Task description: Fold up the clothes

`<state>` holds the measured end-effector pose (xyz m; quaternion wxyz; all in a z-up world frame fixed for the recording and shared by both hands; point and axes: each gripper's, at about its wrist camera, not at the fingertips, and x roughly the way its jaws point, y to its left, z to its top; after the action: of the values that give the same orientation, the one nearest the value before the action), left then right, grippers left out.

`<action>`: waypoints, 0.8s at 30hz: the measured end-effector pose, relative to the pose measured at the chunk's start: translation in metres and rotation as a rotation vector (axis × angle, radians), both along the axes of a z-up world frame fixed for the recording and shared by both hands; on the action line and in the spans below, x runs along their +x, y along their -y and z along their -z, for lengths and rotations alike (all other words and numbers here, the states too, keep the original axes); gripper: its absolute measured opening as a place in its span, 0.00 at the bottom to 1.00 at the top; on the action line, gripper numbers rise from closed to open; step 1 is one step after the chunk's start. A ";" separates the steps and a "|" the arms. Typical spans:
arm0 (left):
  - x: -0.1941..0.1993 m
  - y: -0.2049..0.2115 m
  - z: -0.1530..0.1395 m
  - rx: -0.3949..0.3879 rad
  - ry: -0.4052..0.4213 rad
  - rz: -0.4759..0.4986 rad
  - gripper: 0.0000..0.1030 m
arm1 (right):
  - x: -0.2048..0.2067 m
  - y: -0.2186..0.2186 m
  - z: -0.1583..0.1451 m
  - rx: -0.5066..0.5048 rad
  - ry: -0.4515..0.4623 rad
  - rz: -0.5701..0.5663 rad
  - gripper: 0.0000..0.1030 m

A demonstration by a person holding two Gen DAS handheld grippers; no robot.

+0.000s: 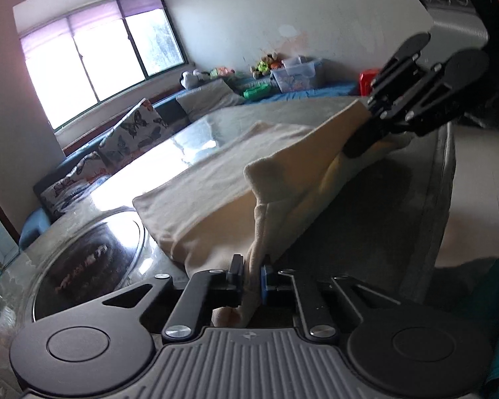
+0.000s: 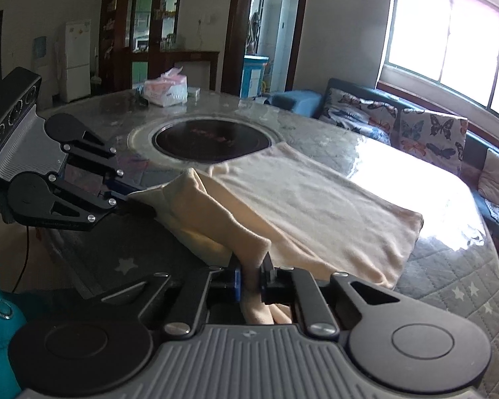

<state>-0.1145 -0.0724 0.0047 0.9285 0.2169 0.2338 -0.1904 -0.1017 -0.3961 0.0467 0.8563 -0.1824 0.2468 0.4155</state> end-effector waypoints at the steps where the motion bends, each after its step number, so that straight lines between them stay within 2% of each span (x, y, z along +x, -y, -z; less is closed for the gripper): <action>1: -0.002 -0.001 -0.003 -0.009 0.005 0.003 0.09 | -0.001 0.001 -0.002 0.008 0.006 0.001 0.09; 6: -0.018 -0.006 -0.019 -0.061 0.005 -0.005 0.09 | -0.014 0.010 -0.018 0.041 0.020 -0.025 0.08; 14: -0.066 -0.010 -0.039 -0.056 0.000 0.022 0.09 | -0.043 0.019 -0.040 0.052 0.011 -0.109 0.08; 17: -0.059 -0.013 -0.039 -0.063 0.001 0.000 0.09 | -0.047 0.019 -0.046 0.055 0.011 -0.131 0.08; 24: -0.011 -0.025 -0.048 -0.103 0.028 -0.058 0.09 | -0.014 0.004 -0.059 0.065 0.030 -0.117 0.08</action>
<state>-0.1250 -0.0478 0.0526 0.9467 0.1644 0.2171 -0.1720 -0.1160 -0.4000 0.1053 0.8396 -0.1747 0.2091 0.4700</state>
